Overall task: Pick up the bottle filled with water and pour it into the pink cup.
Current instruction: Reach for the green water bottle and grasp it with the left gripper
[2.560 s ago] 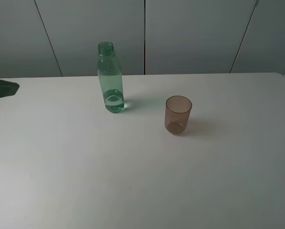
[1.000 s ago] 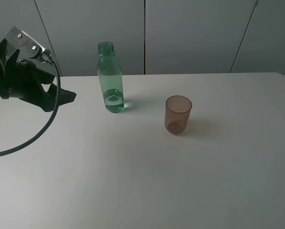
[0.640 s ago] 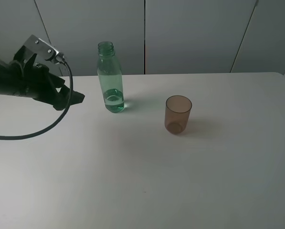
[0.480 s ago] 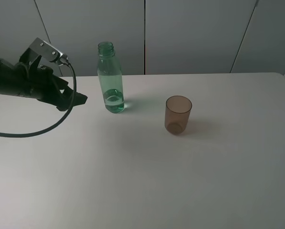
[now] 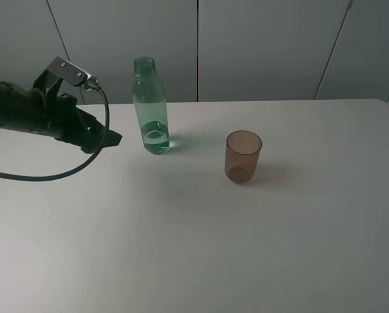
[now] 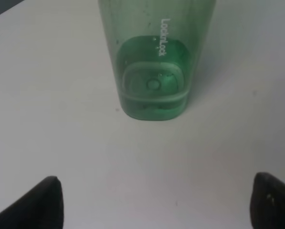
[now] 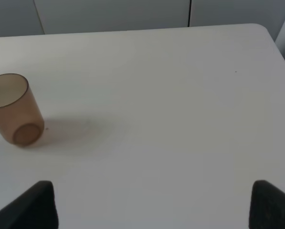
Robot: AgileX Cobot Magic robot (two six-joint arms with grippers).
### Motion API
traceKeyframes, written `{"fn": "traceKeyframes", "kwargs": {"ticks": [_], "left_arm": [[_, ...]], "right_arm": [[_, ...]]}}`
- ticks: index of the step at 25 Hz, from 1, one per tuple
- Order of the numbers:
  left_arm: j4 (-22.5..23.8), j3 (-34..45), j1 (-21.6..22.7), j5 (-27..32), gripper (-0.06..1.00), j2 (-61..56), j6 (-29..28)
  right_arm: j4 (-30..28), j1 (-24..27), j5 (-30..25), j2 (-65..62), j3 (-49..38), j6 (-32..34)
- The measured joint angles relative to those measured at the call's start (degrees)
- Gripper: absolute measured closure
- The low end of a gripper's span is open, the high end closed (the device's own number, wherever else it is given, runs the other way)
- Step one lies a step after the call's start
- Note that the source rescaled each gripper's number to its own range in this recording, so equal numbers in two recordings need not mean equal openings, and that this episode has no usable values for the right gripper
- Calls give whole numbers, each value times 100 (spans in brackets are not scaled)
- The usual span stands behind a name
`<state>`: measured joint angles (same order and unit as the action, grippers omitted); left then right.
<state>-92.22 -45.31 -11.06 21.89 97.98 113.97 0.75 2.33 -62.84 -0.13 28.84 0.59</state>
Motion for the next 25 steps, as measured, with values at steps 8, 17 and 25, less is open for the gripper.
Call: {"fn": "traceKeyframes", "kwargs": {"ticks": [8, 17, 25], "left_arm": [[102, 0, 0, 0, -6, 0, -116], [455, -12, -63, -129, -6, 0, -396], [3353, -343, -646, -841, -6, 150, -3282]], "right_arm": [[0, 0, 0, 0, 0, 0], [0, 0, 0, 0, 0, 0], [0, 0, 0, 0, 0, 0]]}}
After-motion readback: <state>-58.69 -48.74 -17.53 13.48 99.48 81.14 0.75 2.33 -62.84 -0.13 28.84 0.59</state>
